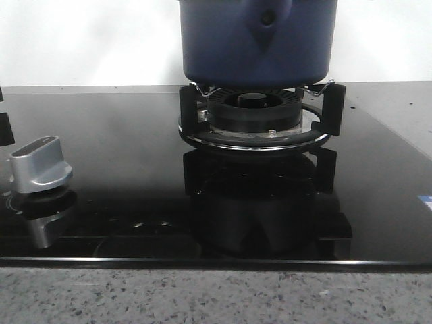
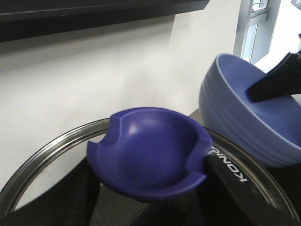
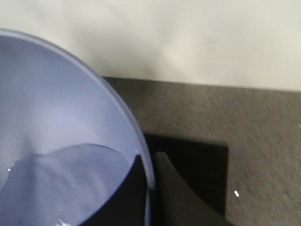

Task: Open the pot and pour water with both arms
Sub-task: 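Lift the bowl with the right gripper and carry it toward the pot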

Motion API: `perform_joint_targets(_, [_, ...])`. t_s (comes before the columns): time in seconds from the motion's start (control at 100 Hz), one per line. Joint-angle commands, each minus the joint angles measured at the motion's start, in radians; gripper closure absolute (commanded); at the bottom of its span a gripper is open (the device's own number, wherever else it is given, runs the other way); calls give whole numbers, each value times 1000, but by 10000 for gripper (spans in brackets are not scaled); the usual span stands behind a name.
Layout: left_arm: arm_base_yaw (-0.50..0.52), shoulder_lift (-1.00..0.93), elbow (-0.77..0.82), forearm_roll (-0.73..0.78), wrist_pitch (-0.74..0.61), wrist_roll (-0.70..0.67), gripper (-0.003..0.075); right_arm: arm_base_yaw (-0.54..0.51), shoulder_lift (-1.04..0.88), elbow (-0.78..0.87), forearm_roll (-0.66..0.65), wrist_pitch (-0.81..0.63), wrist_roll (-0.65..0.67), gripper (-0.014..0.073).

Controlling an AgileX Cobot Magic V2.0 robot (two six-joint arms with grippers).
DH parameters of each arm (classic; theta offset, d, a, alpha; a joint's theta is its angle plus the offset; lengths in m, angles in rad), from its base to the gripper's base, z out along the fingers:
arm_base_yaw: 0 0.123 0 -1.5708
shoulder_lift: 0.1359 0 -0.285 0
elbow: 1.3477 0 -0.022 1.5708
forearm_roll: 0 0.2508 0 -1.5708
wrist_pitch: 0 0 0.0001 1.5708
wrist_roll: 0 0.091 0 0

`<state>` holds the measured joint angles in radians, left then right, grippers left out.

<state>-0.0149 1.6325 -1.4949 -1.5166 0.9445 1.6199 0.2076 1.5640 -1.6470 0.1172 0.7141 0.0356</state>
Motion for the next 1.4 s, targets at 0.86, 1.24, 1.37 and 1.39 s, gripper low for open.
perform_joint_targets(0.86, [3,-59,-40,-102,12,-9,426,117,-181,378,-252,-868,-85,638])
perform_joint_targets(1.24, [3,-59,-40,-102,12,-9,426,117,-181,480,-254,-1106,-94,638])
perform_joint_targets(1.37, [3,-59,-40,-102,12,-9,426,115,-181,500,-254,-1156,-114,638])
perform_joint_targets(1.39, [3,-59,-40,-102,12,-9,426,115,-181,501,-254,-1161,-123,638])
